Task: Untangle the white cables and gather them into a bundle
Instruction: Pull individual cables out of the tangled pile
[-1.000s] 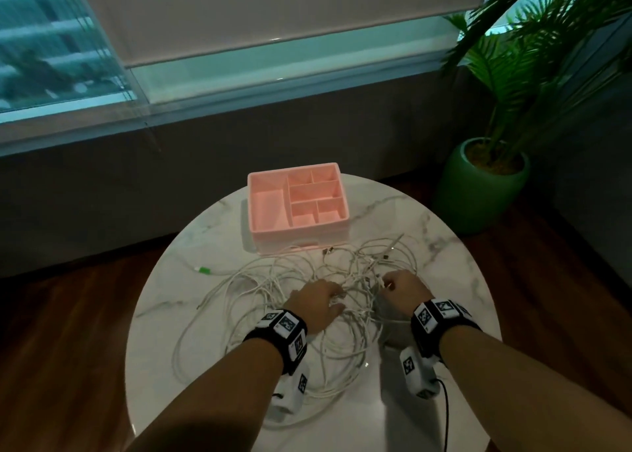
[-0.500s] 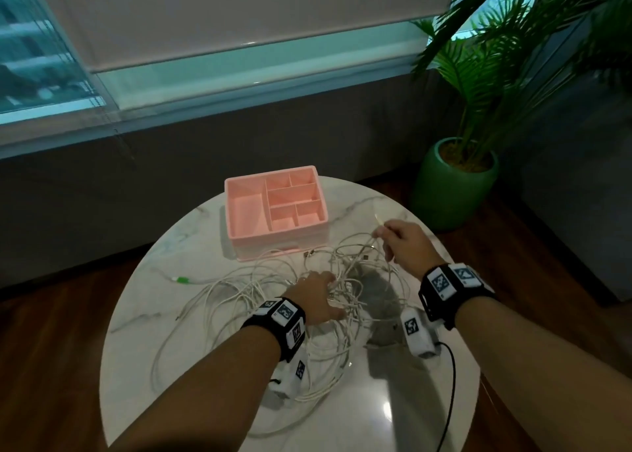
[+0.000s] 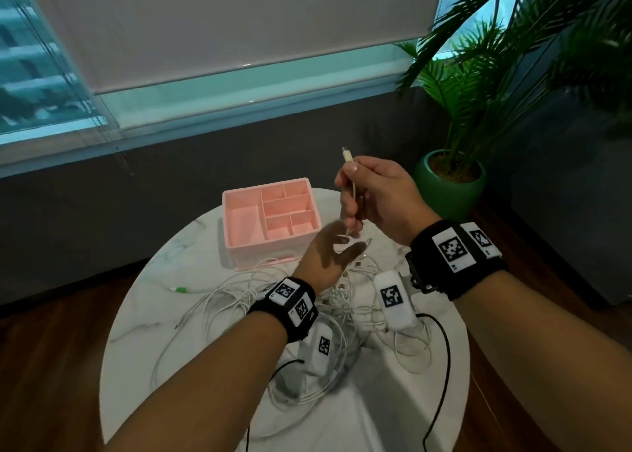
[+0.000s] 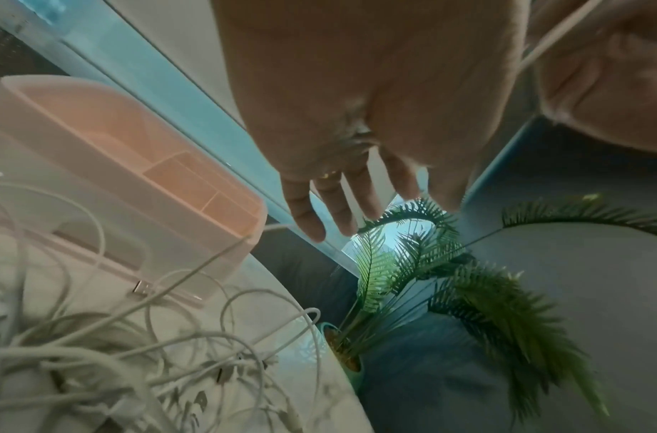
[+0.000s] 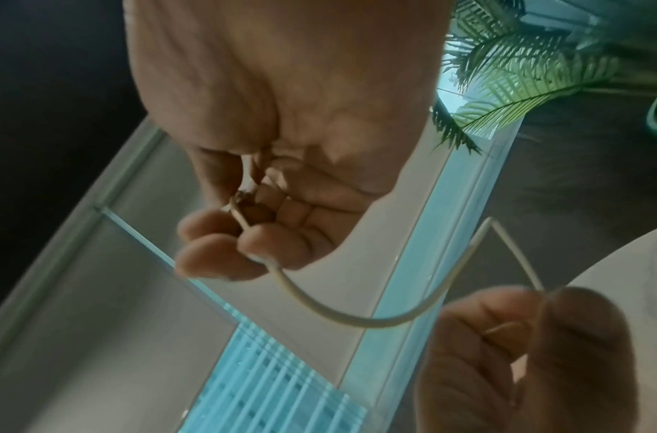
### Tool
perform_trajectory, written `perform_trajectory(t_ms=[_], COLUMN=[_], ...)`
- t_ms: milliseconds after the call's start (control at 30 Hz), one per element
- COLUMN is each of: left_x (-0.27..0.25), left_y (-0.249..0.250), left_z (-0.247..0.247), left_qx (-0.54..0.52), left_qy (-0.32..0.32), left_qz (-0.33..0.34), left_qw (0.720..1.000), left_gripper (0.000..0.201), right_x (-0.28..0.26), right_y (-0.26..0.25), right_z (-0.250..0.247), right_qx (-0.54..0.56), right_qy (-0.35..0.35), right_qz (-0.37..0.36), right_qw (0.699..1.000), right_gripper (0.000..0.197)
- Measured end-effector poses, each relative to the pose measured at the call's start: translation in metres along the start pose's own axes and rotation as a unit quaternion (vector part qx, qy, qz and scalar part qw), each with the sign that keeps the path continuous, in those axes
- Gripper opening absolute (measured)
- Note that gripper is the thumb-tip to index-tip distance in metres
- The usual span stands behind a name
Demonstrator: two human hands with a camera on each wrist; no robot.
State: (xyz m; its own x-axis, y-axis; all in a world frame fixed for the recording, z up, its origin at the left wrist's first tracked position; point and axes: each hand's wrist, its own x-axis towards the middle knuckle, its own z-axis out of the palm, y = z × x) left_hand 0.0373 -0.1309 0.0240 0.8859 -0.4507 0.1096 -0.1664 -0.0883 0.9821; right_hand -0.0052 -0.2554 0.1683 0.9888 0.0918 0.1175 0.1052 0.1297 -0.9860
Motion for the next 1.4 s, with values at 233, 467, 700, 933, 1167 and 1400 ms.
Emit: perform_trajectory(t_ms=[233, 467, 700, 933, 1167, 1400], left_x=[0.006, -0.016, -0.047, -0.018, -0.014, -0.036], left_y=[-0.015, -0.031, -0.066, 0.049, 0.129, 0.112], left_z=[-0.034, -0.047, -0.070, -0.100, -0.104, -0.114], left_qx=[0.118, 0.168, 0.165, 0.234, 0.326, 0.322], left_qy=[0.177, -0.048, -0.087, 0.000, -0.101, -0.129], left_qz=[-0.072, -0.177, -0.220, -0.024, 0.086, 0.025], left_qw=[0.974, 0.969, 0.958, 0.972, 0.936, 0.937], left_gripper=[0.086, 0.056, 0.035, 0.029, 0.030, 0.025], right_x=[-0.019, -0.031, -0.024, -0.006, 0.010, 0.016], right_y=[-0.028, -0.064, -0.078, -0.007, 0.030, 0.015], right_z=[0.021, 0.041, 0.010, 0.004, 0.030, 0.056], right_qx=[0.136, 0.207, 0.002, -0.433, -0.383, -0.166], right_qy=[-0.098, -0.179, 0.048, 0.033, -0.019, 0.005], right_qz=[-0.008, -0.065, -0.191, -0.090, -0.139, -0.003], right_qw=[0.986, 0.960, 0.980, 0.896, 0.913, 0.986], right_gripper=[0.030, 0.033, 0.026, 0.014, 0.034, 0.019])
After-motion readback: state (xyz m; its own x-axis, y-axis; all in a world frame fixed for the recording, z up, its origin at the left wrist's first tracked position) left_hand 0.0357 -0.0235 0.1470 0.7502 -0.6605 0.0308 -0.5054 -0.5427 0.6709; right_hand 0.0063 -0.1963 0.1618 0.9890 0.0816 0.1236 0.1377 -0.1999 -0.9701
